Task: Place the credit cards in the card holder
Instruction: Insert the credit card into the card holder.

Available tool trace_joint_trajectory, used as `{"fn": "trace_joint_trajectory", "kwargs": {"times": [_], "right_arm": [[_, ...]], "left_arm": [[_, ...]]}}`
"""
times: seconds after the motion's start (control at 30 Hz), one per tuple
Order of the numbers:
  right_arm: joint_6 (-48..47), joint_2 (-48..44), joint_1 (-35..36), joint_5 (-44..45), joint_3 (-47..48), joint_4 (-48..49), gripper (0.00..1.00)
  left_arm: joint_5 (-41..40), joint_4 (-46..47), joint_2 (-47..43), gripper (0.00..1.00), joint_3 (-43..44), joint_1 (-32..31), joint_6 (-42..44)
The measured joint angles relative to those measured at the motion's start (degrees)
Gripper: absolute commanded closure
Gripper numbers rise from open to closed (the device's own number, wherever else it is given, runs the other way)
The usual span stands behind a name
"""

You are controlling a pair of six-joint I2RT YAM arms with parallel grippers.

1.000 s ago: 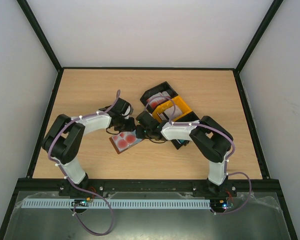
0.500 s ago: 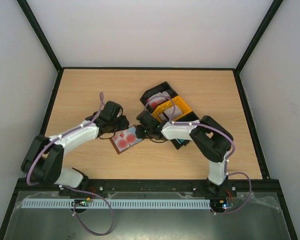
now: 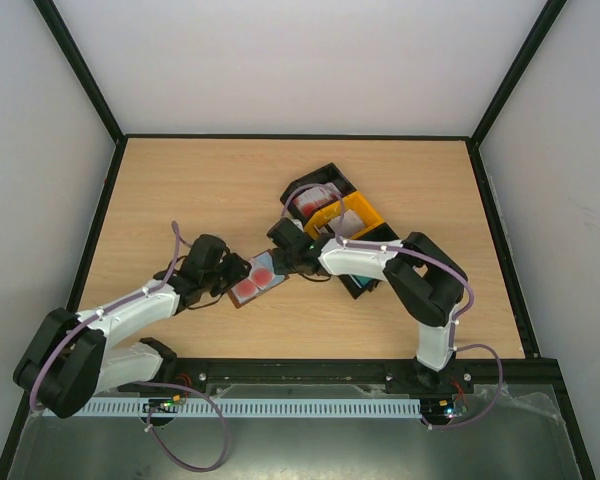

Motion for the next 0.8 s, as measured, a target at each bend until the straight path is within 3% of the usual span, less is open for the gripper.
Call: {"fn": "trace_joint_trajectory", "kwargs": {"times": [0.8], "right_arm": [[-2.3,2.9,1.9,-6.5,1.4,1.5,0.78]], "left_arm": [[1.6,11.0,4.6,0.52,-4.7,0.0,-5.3]]}}
